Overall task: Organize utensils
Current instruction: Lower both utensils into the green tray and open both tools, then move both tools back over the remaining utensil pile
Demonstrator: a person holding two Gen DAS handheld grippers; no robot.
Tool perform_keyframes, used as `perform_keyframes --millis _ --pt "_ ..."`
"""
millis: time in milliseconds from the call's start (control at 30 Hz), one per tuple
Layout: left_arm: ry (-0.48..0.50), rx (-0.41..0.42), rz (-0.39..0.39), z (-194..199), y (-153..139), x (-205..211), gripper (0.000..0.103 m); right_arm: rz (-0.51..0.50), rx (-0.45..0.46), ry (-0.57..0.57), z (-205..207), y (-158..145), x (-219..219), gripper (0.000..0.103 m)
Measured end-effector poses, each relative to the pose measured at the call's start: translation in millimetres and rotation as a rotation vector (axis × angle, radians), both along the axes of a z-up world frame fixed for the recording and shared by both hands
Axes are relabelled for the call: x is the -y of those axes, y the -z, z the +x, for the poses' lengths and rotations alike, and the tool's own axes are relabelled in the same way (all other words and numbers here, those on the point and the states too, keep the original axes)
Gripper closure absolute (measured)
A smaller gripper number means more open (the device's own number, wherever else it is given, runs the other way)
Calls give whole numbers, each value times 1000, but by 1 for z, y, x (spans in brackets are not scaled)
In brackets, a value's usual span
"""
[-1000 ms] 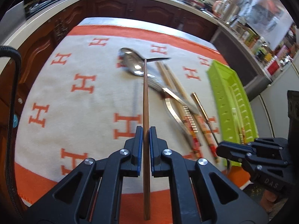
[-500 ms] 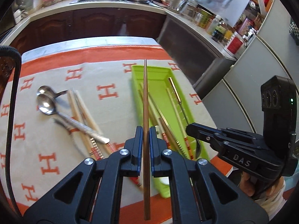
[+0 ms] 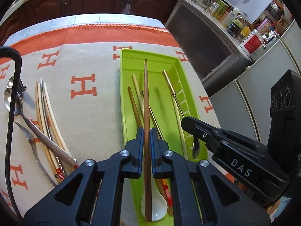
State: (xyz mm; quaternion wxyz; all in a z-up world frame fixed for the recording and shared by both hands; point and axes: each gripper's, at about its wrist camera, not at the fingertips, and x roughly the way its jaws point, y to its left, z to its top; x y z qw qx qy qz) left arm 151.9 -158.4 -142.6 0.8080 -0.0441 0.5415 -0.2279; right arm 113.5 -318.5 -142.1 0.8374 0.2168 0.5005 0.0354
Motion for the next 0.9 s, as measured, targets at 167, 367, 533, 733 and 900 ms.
perform_keyframes --millis 167,367,533,733,900 --pt "11 -15 12 8 10 5 98 12 -11 6 17 8 2 96" --pt "39 -53 26 2 8 3 98 23 -2 11 6 1 -2 88" --pt "44 -57 13 -11 -4 -15 95 10 14 25 -8 -9 -2 82" --pt "15 -50 10 -33 -20 -46 86 -2 36 31 -33 -18 -9 71" --pt "-20 10 33 -58 -39 -80 77 -18 48 -9 -61 -24 -28 68"
